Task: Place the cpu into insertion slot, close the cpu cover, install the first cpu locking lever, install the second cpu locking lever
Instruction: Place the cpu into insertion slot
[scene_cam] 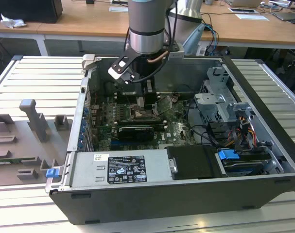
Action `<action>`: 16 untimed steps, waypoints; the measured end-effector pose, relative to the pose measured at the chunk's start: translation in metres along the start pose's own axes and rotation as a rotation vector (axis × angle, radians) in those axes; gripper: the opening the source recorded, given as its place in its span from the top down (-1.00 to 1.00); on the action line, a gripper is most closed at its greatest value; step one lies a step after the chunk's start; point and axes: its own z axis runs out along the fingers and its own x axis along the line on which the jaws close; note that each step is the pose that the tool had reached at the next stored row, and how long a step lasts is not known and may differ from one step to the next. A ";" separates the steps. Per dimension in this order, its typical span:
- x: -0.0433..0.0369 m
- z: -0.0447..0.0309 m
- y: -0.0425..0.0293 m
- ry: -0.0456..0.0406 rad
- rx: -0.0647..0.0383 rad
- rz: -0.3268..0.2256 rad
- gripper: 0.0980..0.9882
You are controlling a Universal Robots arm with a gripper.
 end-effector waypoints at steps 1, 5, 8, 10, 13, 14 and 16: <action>0.0001 0.0011 0.0000 -0.0001 0.000 0.000 0.00; 0.0010 0.0076 -0.0005 -0.0004 0.000 0.004 0.00; 0.0033 0.0133 -0.0009 -0.0020 0.001 0.007 0.00; 0.0055 0.0164 -0.0011 -0.0022 0.001 0.008 0.00; 0.0091 0.0226 -0.0014 -0.0028 0.001 0.010 0.00; 0.0095 0.0248 -0.0015 -0.0034 0.001 0.012 0.00; 0.0105 0.0306 -0.0019 -0.0042 0.001 0.015 0.00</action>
